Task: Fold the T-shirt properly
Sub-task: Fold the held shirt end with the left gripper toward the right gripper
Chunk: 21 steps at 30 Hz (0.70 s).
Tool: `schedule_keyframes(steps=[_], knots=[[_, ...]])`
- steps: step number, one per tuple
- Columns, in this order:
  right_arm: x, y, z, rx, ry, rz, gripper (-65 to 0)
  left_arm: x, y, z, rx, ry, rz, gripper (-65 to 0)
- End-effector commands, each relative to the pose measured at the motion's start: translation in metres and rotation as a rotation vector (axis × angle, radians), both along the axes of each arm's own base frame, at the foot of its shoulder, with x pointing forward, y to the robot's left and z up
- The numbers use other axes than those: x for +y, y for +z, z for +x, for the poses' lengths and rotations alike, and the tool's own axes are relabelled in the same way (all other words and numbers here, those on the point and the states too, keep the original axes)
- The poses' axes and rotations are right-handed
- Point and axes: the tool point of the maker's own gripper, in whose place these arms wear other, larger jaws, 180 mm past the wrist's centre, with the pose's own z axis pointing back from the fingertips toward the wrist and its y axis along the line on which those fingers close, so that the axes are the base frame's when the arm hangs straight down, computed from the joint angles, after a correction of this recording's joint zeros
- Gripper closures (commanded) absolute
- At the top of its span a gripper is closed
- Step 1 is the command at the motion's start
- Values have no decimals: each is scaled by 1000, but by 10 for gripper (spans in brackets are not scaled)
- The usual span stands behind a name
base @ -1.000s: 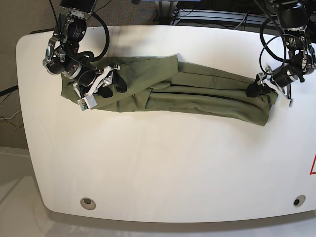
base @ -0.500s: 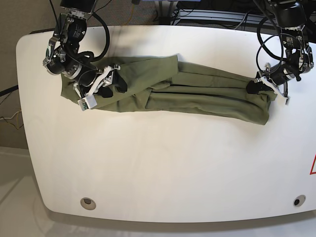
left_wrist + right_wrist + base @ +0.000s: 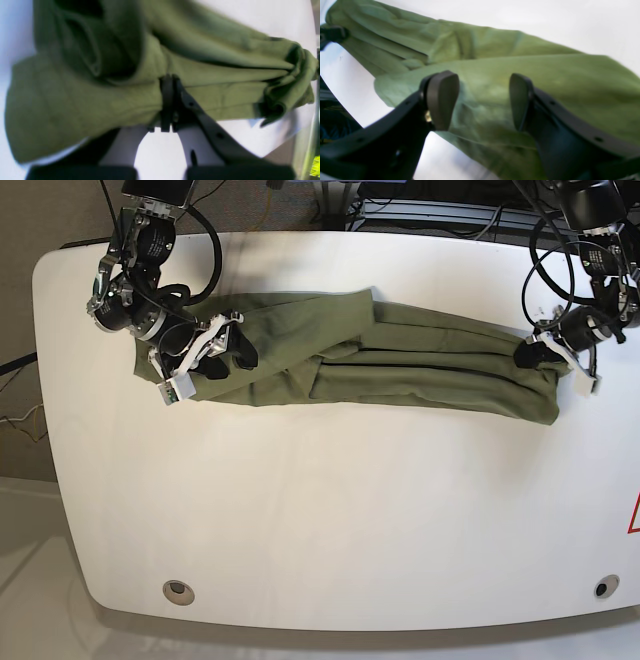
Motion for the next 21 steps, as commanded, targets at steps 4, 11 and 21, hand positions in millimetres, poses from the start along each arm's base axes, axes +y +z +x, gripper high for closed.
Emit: schedule_keyframes(steps=[4, 11, 21], knots=[[-10, 16, 12, -71, -34, 11, -349, 0, 47, 11, -131, -65, 69, 0], [-25, 20, 14, -95, -83, 9, -348, -35, 47, 6, -133, -151, 35, 0], [-23, 17, 13, -92, -67, -1, -346, -158, 56, -13, -218, -485, -46, 0]])
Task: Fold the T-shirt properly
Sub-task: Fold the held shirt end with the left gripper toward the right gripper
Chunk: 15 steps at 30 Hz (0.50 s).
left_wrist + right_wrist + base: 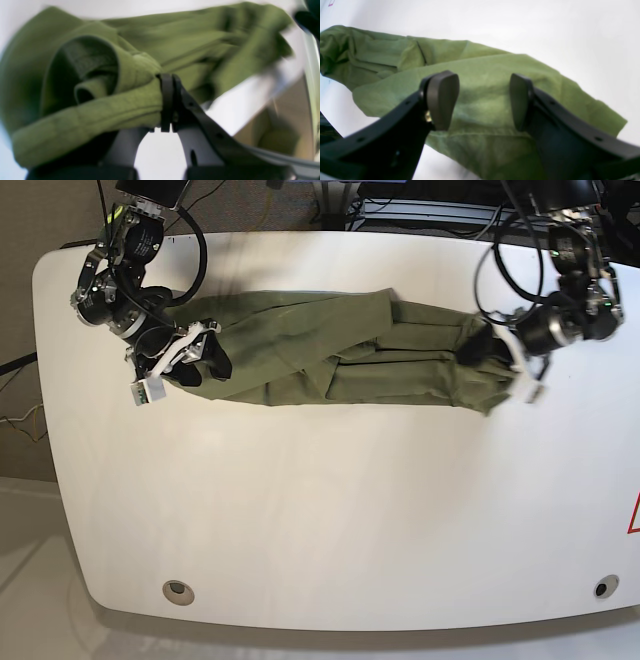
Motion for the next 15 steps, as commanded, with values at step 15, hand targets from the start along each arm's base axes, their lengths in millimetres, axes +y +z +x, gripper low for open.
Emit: schedule_keyframes(steps=[15], knots=[[3, 14, 7, -59, 17, 2, -345, -132, 31, -19, -127, -318, -56, 0]])
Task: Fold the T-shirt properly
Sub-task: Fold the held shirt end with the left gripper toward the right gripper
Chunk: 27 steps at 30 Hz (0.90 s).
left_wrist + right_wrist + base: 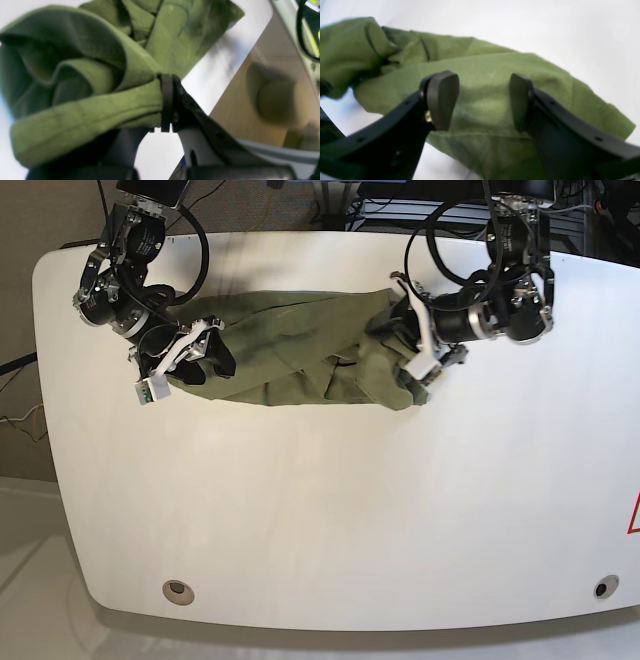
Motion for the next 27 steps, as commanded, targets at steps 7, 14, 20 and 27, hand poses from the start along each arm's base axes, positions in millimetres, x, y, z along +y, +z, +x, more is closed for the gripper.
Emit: schedule_keyframes(steps=[7, 14, 20, 27], knots=[[3, 12, 6, -52, 14, 8, -346, -34, 22, 21, -73, -11, -59, 0], [-1, 13, 7, -53, 9, 1, -341, -45, 25, 24, -67, -23, -82, 0], [-5, 11, 7, -47, 6, -5, -334, -51, 25, 26, -29, -5, -110, 0], [-9, 11, 6, -44, 9, -18, -340, -60, 29, 28, -20, -3, -158, 0]])
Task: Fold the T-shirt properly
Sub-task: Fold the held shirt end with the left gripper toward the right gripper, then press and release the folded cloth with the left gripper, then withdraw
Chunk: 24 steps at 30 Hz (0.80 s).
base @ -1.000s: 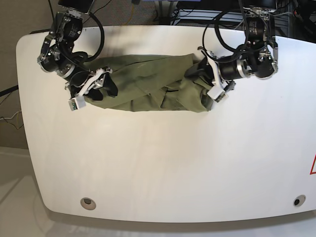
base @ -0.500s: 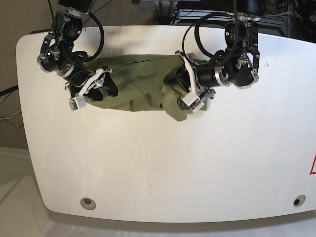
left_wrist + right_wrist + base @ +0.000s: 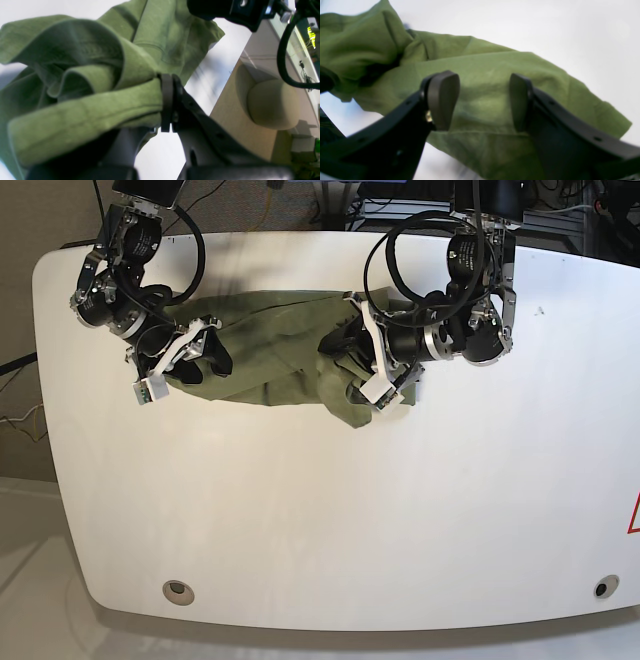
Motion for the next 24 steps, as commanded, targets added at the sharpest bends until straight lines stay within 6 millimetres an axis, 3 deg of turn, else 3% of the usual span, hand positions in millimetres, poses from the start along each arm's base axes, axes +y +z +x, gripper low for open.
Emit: schedule_keyframes(steps=[1, 9, 16, 24], knots=[[-3, 12, 7, -50, 1, 4, -340, -12, 17, 5, -39, -10, -77, 0], [-3, 12, 7, -50, -2, 7, -343, -32, 17, 1, -38, -59, -100, 0], [0, 12, 7, -51, 0, 13, -343, -60, 17, -15, -38, -139, -99, 0], [1, 12, 7, -50, -2, 10, -344, -88, 26, -30, -34, -201, -130, -62]])
